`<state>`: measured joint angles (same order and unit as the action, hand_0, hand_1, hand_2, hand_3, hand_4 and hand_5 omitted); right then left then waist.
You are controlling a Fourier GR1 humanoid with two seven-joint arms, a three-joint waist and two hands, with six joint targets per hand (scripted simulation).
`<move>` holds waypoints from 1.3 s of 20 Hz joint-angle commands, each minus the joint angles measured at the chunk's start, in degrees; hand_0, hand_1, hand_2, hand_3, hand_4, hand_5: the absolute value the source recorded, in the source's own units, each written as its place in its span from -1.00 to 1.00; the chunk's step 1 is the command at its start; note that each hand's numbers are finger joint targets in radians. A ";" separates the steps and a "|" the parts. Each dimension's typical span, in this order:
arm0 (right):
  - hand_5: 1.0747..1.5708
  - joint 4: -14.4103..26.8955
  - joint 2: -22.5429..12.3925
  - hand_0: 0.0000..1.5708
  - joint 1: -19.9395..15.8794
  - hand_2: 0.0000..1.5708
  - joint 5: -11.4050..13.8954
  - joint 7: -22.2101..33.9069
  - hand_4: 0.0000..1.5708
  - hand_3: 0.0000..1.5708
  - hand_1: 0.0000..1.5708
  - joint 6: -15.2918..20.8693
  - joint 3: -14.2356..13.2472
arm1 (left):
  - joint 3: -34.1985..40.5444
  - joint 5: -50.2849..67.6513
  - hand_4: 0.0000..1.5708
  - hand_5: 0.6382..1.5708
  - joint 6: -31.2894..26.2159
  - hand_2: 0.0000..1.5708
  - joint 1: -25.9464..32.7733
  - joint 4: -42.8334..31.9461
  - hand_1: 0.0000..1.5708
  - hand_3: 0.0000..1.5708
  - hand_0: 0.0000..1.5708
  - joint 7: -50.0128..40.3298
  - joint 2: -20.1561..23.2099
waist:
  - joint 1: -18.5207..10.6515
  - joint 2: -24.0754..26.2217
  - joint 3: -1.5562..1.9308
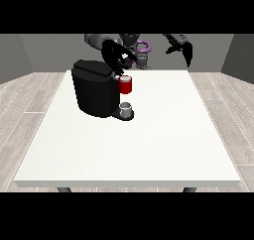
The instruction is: Insert the coffee pod into the coffee machine and close the lid
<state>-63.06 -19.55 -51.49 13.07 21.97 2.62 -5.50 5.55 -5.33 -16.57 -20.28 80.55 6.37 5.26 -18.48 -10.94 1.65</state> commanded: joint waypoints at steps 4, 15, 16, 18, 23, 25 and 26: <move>1.00 -4.70 2.10 -1.00 -8.56 -1.00 -1.01 -3.91 -1.00 -1.00 -1.00 -1.55 1.08 | -1.10 0.17 -0.47 1.00 -1.40 -1.00 -2.29 -0.77 -1.00 -1.00 -1.00 2.01 -0.20 | -8.85 -3.80 -1.65; 1.00 -8.71 1.00 -1.00 -9.20 -1.00 -0.64 0.32 -1.00 -1.00 -1.00 -1.75 -2.45 | -4.48 -0.50 -0.62 1.00 -2.23 -1.00 -9.53 -0.44 -1.00 -1.00 -1.00 -0.23 -2.18 | -15.56 -9.31 -1.46; 1.00 -9.77 0.59 -1.00 -9.27 -1.00 -1.25 2.40 -1.00 -1.00 -1.00 -2.57 -3.08 | -4.51 -0.34 -0.65 1.00 -2.83 -1.00 -9.40 -0.89 -1.00 -1.00 -1.00 -0.01 -1.90 | -16.04 -8.74 -1.51; 1.00 -10.98 0.34 -1.00 -7.52 -1.00 -1.56 2.30 -1.00 -1.00 -1.00 -2.38 -4.53 | -5.00 -0.08 -0.59 1.00 -3.48 -1.00 -10.34 -0.07 -1.00 -1.00 -1.00 -0.47 -1.92 | -17.37 -9.82 -1.40; 1.00 -15.18 -1.02 -1.00 -7.09 -1.00 -3.36 5.16 -0.87 -1.00 -1.00 -4.15 -7.51 | -7.57 -1.01 -0.58 1.00 -3.43 -1.00 -12.19 -0.42 -1.00 -1.00 -1.00 -1.50 -3.95 | -18.25 -9.74 -1.38; 1.00 -15.73 -0.83 -1.00 -7.31 -1.00 -3.42 3.07 -1.00 -1.00 -1.00 -4.06 -7.61 | -8.27 -1.64 -0.67 1.00 -3.48 -1.00 -13.13 0.24 -1.00 -1.00 -1.00 -1.02 -3.95 | -19.35 -11.31 -1.45; 1.00 -15.83 0.00 -1.00 -7.55 -1.00 -3.26 2.02 -1.00 -1.00 -1.00 -3.79 -6.93 | -8.47 -1.19 -0.69 1.00 -4.11 -1.00 -13.59 0.26 -1.00 -1.00 -1.00 -2.76 -3.99 | -18.71 -10.16 -1.53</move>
<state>-76.71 -24.12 -55.80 11.87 30.50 -1.47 -14.92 -1.57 -6.09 -20.35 -32.52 80.56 5.12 1.98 -34.67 -20.66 1.63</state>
